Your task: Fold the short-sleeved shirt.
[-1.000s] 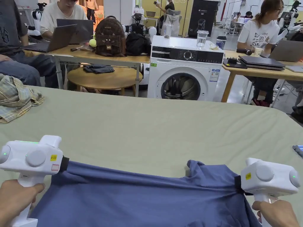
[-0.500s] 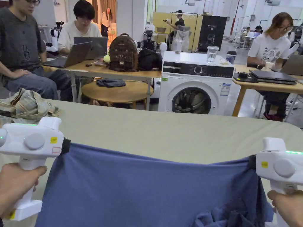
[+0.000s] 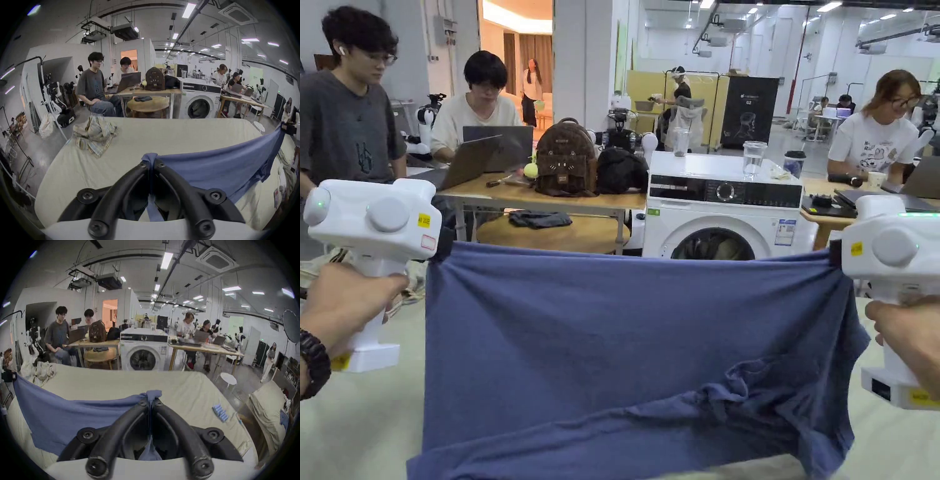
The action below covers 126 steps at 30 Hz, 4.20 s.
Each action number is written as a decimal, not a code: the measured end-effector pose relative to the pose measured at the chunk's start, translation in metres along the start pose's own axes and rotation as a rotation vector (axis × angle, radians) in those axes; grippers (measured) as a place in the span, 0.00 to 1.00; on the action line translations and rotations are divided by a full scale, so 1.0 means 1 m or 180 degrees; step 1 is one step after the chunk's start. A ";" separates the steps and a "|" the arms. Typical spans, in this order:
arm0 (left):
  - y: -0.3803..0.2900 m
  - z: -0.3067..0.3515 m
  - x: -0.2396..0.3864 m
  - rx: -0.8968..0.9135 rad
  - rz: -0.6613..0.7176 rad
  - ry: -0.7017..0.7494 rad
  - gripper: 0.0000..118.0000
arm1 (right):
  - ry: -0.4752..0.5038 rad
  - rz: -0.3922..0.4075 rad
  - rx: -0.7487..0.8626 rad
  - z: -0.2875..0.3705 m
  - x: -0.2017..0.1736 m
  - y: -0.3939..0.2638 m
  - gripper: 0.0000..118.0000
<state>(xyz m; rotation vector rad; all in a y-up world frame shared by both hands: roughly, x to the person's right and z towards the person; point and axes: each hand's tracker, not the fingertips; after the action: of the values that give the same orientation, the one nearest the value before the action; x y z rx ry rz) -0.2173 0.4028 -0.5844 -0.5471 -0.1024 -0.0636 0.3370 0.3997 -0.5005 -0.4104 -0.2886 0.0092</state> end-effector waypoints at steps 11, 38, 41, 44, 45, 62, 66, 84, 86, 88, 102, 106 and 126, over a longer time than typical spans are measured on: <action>0.109 0.007 0.007 0.0490 0.0069 0.0081 0.00 | -0.0176 -0.0063 0.0578 -0.011 0.002 0.110 0.00; -0.011 0.130 0.005 0.0586 -0.0001 0.0018 0.00 | -0.0141 -0.0040 0.0512 0.132 0.030 0.009 0.00; -0.049 0.154 0.006 0.0545 -0.0038 -0.0022 0.00 | -0.0153 -0.0041 0.0406 0.159 0.035 -0.020 0.00; -0.085 0.173 0.007 0.0498 -0.0035 -0.0029 0.00 | -0.0110 -0.0034 0.0330 0.182 0.037 -0.052 0.00; -0.096 0.179 0.006 0.0491 -0.0032 -0.0028 0.00 | -0.0125 0.0034 0.0304 0.188 0.036 -0.064 0.00; -0.295 0.211 -0.016 -0.0481 0.0239 -0.0389 0.00 | 0.0130 0.0268 -0.0733 0.248 0.056 -0.252 0.00; -0.341 0.205 -0.016 -0.0874 0.0206 -0.0428 0.00 | 0.0178 0.0285 -0.1090 0.254 0.058 -0.292 0.00; -0.413 0.157 -0.005 -0.1567 0.0041 -0.0420 0.00 | 0.0094 0.0525 -0.2104 0.201 0.050 -0.404 0.00; -0.408 0.158 -0.008 -0.1586 0.0128 -0.0419 0.00 | 0.0074 0.0526 -0.2075 0.204 0.050 -0.396 0.07; -0.398 0.166 -0.005 -0.1482 0.0196 -0.0342 0.15 | 0.0002 0.0487 -0.1919 0.215 0.047 -0.382 0.30; -0.366 0.194 0.059 0.0207 0.0015 -0.0249 0.30 | 0.0179 -0.0168 -0.0238 0.237 -0.010 -0.333 0.41; -0.372 0.198 0.076 0.0561 -0.0135 0.0042 0.07 | 0.0143 -0.0205 0.0073 0.248 -0.025 -0.336 0.04; -0.371 0.163 -0.006 -0.1603 0.0316 -0.0230 0.03 | 0.0250 0.0006 -0.0281 0.237 -0.046 -0.353 0.00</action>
<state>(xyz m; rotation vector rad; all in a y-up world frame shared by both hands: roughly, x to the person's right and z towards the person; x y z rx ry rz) -0.2686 0.1716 -0.2553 -1.0568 -0.1303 0.0291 0.2096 0.1658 -0.1663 -0.4974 -0.2117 -0.0178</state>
